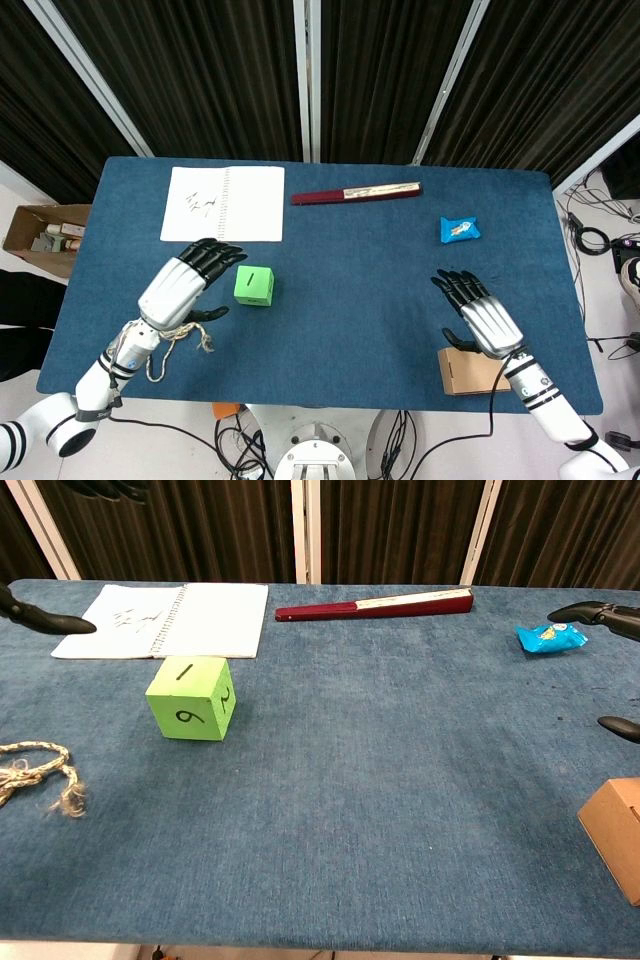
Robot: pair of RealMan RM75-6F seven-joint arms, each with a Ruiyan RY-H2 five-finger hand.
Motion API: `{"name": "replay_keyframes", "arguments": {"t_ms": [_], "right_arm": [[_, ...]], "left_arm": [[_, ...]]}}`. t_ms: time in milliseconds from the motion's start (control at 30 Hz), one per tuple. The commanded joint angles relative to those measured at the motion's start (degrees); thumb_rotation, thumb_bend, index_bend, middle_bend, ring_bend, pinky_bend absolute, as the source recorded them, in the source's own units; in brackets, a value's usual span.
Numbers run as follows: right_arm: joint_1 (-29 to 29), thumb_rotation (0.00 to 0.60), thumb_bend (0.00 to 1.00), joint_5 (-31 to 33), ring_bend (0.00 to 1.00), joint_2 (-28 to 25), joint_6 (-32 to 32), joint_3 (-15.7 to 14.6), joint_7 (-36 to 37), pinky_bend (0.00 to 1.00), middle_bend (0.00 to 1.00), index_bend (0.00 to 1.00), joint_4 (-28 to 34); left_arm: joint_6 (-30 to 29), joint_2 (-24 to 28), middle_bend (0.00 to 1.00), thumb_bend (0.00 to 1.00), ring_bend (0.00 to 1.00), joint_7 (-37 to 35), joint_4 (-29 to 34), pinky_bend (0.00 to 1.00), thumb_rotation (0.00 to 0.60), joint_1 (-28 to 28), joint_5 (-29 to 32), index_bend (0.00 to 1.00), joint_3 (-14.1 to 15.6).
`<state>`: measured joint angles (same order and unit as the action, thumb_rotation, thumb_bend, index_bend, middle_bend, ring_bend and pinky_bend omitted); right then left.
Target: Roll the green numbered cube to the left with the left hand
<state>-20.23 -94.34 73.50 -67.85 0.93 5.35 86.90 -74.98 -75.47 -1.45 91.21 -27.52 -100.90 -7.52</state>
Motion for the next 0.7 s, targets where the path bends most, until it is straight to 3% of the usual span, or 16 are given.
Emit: {"name": "replay_keyframes", "arguments": {"t_ms": [33, 333, 433, 500, 700], "right_arm": [[0.03, 0.600, 0.31, 0.37, 0.00, 0.05, -0.37, -0.04, 0.21, 0.00, 0.03, 0.00, -0.22], [0.97, 0.600, 0.31, 0.24, 0.00, -1.36, -3.31, -0.51, 0.76, 0.00, 0.04, 0.00, -0.18], [2.17, 0.600, 0.31, -0.36, 0.00, -4.05, -6.11, -0.72, 1.30, 0.00, 0.04, 0.00, 1.30], [3.39, 0.600, 0.31, -0.21, 0.00, -6.58, -8.29, -0.69, 1.01, 0.00, 0.05, 0.00, 2.71], [7.38, 0.600, 0.31, 1.55, 0.00, -12.12, -14.79, 0.27, -1.85, 0.00, 0.05, 0.00, 6.75]], "left_arm": [[0.37, -0.15, 0.18, 0.03, 0.17, -0.21, -0.38, 0.18, 0.600, -0.47, 0.47, 0.18, 0.28], [2.65, -0.42, 0.18, 0.03, 0.17, -0.52, -1.58, 0.18, 0.600, -2.13, 2.59, 0.18, 0.94], [5.06, 0.04, 0.25, 0.03, 0.21, -0.17, -2.03, 0.20, 0.600, -3.15, 4.95, 0.19, 0.47], [7.91, 0.77, 0.41, 0.04, 0.35, 0.44, -1.69, 0.32, 0.600, -4.41, 7.15, 0.20, -0.18], [19.21, 3.84, 0.67, 0.19, 0.65, 4.06, 1.17, 0.76, 0.600, -10.30, 12.20, 0.20, -1.61]]}}
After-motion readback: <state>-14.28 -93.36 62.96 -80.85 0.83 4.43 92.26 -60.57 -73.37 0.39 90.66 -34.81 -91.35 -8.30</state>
